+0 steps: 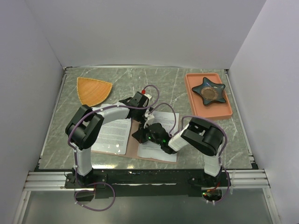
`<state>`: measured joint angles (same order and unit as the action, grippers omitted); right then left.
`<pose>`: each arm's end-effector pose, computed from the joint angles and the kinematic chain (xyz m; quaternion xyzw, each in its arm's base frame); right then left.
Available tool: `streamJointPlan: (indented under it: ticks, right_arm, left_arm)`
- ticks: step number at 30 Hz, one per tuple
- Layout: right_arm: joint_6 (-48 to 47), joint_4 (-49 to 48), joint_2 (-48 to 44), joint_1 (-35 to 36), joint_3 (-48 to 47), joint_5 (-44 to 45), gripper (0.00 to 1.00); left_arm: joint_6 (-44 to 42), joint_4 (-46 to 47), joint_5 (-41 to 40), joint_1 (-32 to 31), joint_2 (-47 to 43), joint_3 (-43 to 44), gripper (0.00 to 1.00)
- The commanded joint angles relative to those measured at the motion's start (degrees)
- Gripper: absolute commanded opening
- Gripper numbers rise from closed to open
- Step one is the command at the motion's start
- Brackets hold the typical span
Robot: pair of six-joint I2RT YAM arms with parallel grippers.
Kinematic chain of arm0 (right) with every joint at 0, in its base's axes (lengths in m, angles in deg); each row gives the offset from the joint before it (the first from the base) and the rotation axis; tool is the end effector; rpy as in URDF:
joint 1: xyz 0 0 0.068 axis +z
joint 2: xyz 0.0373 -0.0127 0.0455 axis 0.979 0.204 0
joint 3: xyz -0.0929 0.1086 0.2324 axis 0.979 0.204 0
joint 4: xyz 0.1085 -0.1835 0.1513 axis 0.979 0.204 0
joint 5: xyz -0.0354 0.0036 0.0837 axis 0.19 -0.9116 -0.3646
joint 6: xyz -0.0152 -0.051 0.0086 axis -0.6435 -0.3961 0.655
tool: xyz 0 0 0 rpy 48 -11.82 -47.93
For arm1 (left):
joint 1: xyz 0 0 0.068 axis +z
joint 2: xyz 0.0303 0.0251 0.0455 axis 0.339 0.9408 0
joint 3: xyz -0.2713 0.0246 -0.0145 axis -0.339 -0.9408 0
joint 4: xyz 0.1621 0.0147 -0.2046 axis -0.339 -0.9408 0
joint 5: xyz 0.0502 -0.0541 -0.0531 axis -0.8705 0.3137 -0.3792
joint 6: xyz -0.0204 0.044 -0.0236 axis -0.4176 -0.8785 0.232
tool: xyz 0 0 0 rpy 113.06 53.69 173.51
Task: Put the files into the folder
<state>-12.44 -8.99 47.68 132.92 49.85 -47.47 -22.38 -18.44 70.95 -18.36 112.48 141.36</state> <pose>0.1920 0.2735 0.1054 -0.1707 0.8007 0.4058 0.4063 0.3119 -0.2417 0.1626 0.2176 0.9338 -0.0817 0.2720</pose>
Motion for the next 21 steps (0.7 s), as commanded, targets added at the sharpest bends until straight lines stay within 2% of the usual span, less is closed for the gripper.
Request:
streamJointPlan:
  ticks: [1,21]
  right_arm:
    - [-1.82,18.55,4.81,-1.0,4.53,2.09,0.0]
    - [-1.65,16.45,7.62,-3.63,5.49,2.44,0.0]
  left_arm:
    - [0.11,-3.69,1.63,-0.06,0.79,-1.88,0.9]
    - [-0.06,-3.69,1.9,0.03,0.88,-2.32,0.89]
